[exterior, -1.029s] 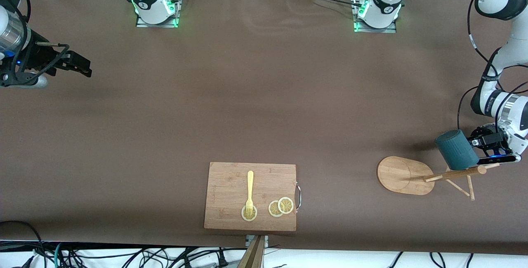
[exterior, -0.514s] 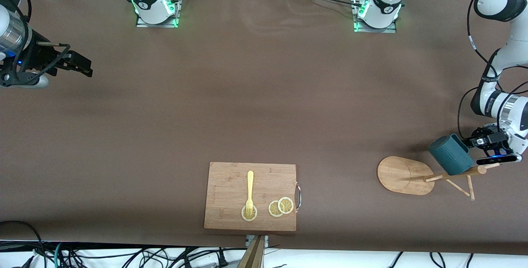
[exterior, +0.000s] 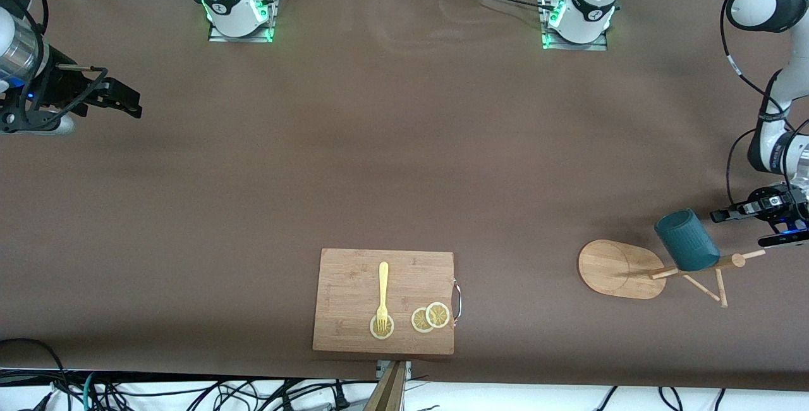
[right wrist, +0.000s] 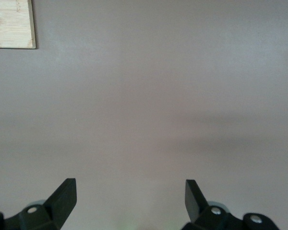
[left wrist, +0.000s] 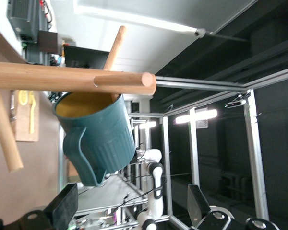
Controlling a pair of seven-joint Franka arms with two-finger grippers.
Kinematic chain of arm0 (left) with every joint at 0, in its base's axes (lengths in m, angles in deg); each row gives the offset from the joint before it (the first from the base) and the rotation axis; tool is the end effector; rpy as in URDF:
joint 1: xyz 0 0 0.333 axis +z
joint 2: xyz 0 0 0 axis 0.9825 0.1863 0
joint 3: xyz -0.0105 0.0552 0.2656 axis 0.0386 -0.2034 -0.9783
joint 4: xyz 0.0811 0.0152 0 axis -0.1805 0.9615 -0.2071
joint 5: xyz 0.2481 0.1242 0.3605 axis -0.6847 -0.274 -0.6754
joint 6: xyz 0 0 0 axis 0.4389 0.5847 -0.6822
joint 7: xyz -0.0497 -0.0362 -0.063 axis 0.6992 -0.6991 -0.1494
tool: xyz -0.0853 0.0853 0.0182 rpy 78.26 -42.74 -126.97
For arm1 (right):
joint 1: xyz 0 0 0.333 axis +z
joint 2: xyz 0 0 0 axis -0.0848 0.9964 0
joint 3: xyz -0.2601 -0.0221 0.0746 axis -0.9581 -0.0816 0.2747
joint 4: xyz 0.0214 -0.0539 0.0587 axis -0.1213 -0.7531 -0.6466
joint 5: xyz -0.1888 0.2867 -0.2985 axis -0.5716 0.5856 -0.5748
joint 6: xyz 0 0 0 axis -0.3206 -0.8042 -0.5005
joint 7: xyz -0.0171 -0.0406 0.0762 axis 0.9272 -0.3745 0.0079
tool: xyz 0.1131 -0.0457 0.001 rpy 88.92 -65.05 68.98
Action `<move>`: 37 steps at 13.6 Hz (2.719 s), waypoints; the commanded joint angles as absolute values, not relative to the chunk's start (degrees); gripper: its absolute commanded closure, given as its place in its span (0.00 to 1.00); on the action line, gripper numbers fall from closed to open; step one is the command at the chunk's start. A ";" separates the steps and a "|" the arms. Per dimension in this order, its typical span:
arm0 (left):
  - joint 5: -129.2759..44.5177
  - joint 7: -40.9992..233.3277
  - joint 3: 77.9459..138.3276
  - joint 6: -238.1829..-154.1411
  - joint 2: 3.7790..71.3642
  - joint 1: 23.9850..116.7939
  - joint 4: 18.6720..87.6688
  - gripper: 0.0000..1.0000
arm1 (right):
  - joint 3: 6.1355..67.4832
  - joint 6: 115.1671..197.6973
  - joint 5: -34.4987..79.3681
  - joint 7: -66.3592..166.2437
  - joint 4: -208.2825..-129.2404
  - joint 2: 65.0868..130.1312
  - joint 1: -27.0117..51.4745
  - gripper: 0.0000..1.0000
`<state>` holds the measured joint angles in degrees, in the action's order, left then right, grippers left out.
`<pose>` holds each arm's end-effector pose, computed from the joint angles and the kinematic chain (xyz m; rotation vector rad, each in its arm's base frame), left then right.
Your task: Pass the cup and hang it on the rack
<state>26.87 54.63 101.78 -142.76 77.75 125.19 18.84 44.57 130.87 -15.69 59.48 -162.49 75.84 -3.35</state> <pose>0.6302 0.3016 0.1357 1.2458 0.1422 0.1715 0.6203 0.0387 0.5223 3.1140 -0.0171 -0.1192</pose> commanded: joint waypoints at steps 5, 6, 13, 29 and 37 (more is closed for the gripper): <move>5.70 54.73 100.98 -140.35 66.73 124.79 14.37 0.00 | 44.90 129.93 -14.94 60.16 -161.32 76.17 -3.55 0.00; 0.62 54.73 101.23 -140.61 64.62 124.53 14.37 0.00 | 44.90 129.85 -14.94 60.16 -161.32 76.17 -3.55 0.00; -22.24 54.56 102.03 -146.05 51.79 115.76 14.72 0.00 | 44.90 129.76 -14.94 60.07 -161.32 76.08 -3.55 0.00; -58.76 75.83 101.77 -159.88 30.54 84.36 29.06 0.00 | 44.90 129.84 -14.59 60.07 -161.32 76.08 -3.55 0.00; -57.70 84.30 101.24 -178.85 17.84 87.35 47.42 0.00 | 44.81 129.67 -14.59 59.98 -161.32 76.08 -3.55 0.00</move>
<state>-57.97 78.68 101.22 -178.01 19.64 86.60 46.54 44.59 130.77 -15.33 59.48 -162.45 75.84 -3.31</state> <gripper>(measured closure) 0.000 0.000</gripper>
